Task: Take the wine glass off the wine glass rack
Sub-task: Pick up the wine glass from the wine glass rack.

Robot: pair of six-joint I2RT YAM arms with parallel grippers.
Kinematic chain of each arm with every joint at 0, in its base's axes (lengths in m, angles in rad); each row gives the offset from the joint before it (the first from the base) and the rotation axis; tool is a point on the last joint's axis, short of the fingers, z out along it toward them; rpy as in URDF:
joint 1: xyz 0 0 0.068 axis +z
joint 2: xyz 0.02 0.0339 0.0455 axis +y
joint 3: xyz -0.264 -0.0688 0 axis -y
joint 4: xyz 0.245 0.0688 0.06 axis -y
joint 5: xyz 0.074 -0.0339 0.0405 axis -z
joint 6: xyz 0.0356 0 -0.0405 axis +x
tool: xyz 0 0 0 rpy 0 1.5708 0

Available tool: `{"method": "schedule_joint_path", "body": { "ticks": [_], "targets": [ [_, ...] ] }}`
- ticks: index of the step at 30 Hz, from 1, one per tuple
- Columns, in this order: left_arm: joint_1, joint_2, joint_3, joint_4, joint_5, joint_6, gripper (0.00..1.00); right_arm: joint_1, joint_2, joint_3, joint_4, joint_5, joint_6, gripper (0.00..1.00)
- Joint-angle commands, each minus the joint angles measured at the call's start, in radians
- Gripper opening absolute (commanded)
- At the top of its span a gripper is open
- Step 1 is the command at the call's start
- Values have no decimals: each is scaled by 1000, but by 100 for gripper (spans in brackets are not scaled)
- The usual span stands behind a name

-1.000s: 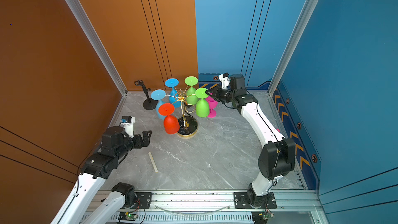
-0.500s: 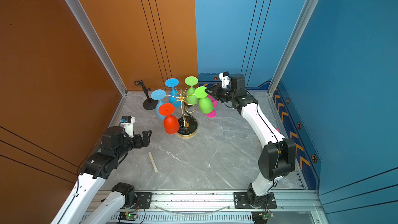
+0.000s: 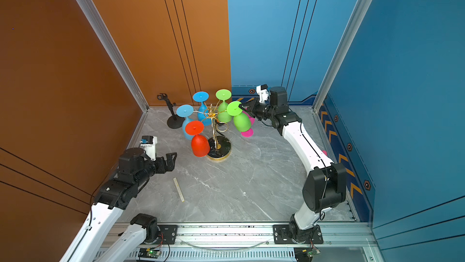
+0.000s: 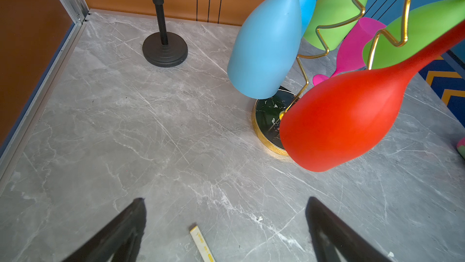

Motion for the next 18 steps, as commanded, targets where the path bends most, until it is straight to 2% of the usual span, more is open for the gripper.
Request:
{"method": "schedule_joint_path", "body": {
  "ticks": [1, 18],
  "targets": [
    [14, -9, -15, 10, 22, -9, 99, 9, -36, -9, 39, -21, 18, 2],
    [23, -11, -16, 11, 36, -12, 99, 29, -25, -1, 102, -42, 67, 0]
  ]
}}
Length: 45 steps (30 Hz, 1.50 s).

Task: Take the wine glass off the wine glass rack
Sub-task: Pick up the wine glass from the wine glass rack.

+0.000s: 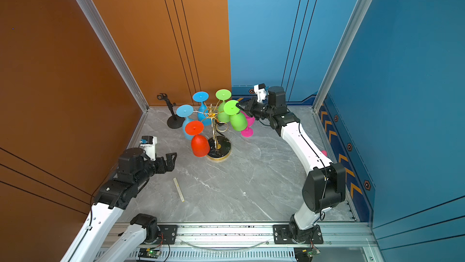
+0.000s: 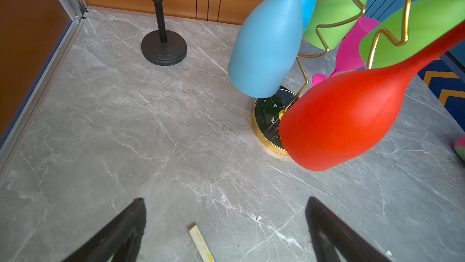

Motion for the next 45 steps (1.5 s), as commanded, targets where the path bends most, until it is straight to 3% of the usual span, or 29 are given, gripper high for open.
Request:
{"method": "schedule_joint_path", "body": {
  "ticks": [1, 27, 45],
  "targets": [
    [12, -12, -13, 10, 17, -11, 99, 10, -23, 2, 51, -23, 18, 0],
    [14, -24, -17, 11, 15, -14, 99, 50, 8, 22, 33, -42, -4, 0],
    [1, -42, -25, 39, 118, -8, 99, 43, -133, -112, 20, -31, -34, 0]
  ]
}}
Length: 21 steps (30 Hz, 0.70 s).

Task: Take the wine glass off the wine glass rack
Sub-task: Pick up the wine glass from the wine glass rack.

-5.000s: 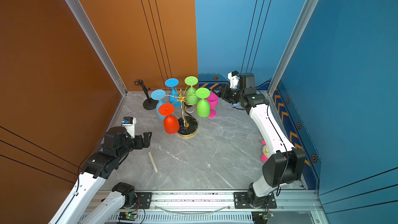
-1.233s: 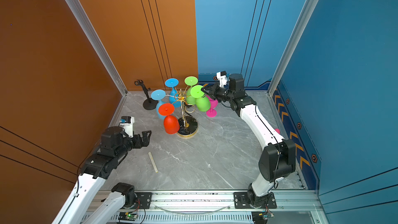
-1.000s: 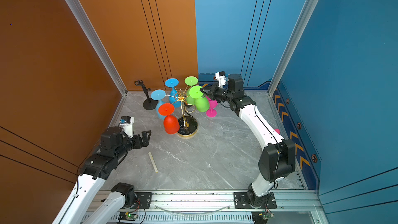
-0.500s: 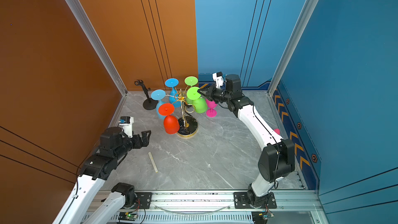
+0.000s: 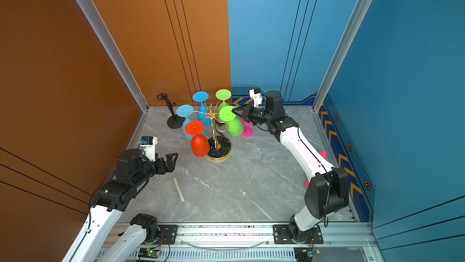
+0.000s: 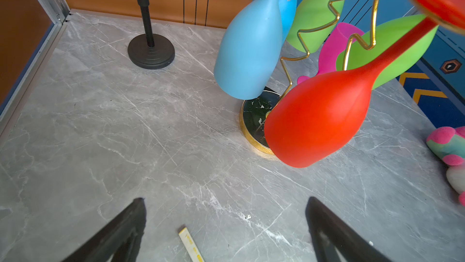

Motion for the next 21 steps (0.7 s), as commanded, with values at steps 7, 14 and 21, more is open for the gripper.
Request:
{"method": "schedule_joint_path", "body": {
  "ticks": [7, 14, 21],
  "targets": [
    [-34, -14, -20, 41, 114, 2, 100, -18, -154, -102, -8, 1, -49, 0],
    [-97, -19, -17, 44, 204, 18, 100, -46, -305, -207, -113, 31, -137, 0],
    [-135, -7, -9, 68, 400, -14, 98, -70, -412, -303, -204, 31, -228, 0]
  ]
}}
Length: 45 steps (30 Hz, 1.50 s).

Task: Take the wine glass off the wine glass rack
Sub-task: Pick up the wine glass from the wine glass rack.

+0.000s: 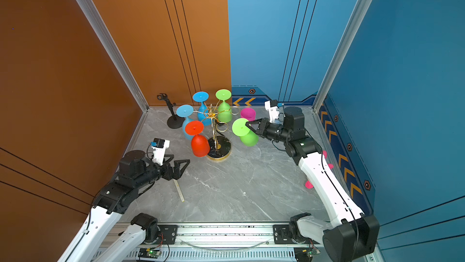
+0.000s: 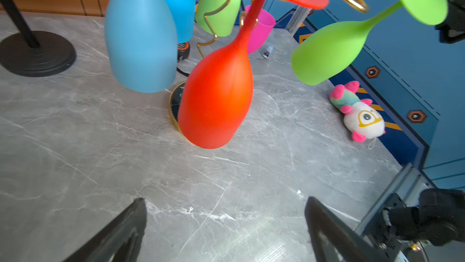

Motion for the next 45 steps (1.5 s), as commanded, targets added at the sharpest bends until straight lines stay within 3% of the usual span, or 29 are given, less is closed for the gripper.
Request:
{"method": "schedule_joint_path", "body": {
  "ticks": [1, 15, 21, 27, 40, 45],
  "targets": [
    [-21, 2, 0, 42, 153, -28, 98, 1, -33, -38, -75, 1, -101, 0],
    [-112, 112, 5, 284, 369, -253, 89, 153, -146, -173, -99, -39, -266, 0],
    [-152, 146, -16, 455, 443, -345, 89, 231, -175, -214, -27, -35, -267, 0],
    [-197, 170, 1, 469, 505, -366, 88, 307, -182, -229, 43, -13, -263, 0],
    [-286, 227, 23, 470, 533, -364, 61, 374, -150, -214, 86, 14, -268, 0],
    [-305, 247, 32, 479, 535, -366, 56, 385, -142, -214, 97, 17, -268, 0]
  ]
}}
